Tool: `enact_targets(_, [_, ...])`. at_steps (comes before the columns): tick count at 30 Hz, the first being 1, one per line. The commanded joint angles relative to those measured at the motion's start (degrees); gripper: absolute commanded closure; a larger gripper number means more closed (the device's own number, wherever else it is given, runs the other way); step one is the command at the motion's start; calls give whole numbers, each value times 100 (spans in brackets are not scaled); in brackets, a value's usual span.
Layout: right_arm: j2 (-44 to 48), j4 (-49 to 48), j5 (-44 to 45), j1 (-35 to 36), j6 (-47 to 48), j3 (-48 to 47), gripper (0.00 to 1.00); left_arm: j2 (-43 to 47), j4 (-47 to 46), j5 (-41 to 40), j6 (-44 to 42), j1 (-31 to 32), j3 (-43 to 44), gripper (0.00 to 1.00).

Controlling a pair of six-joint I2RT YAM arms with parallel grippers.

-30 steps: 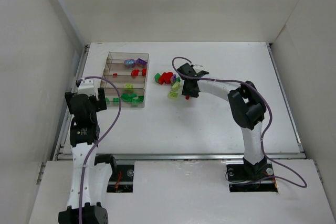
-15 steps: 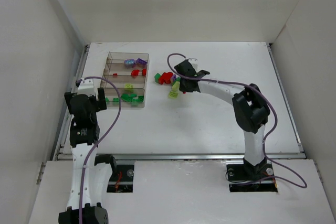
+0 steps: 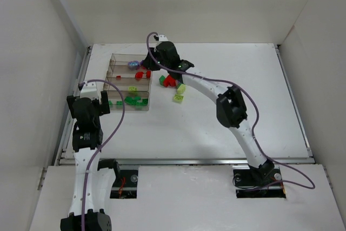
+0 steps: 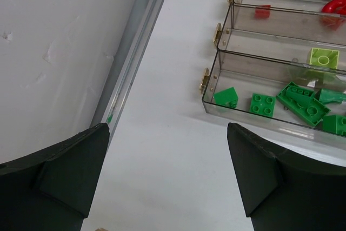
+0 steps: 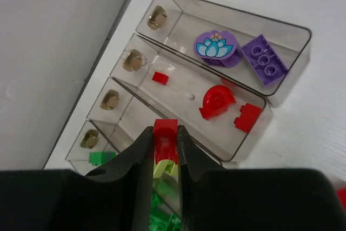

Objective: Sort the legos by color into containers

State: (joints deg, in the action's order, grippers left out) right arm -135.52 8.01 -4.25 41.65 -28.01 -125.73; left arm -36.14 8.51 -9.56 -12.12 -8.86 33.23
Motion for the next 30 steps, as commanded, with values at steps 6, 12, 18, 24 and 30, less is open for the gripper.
enact_targets(6, [-1037, -1126, -165, 36, -794, -936, 100, 28, -254, -81, 43, -28, -36, 11])
enact_targets(12, [-1292, -1188, 310, 89, -794, -988, 97, -24, -306, -81, 43, -80, -89, 11])
enact_targets(18, [-1415, -1188, 356, 89, -846, -1094, 74, -25, -306, -81, 43, -80, -89, 11])
enact_targets(24, [-1363, -1188, 302, 89, -846, -1041, 35, -25, -306, -81, 43, -80, -89, 11])
enact_targets(30, [-925, -1188, 83, 89, -504, -901, 29, -25, -306, -81, 43, -80, -89, 11])
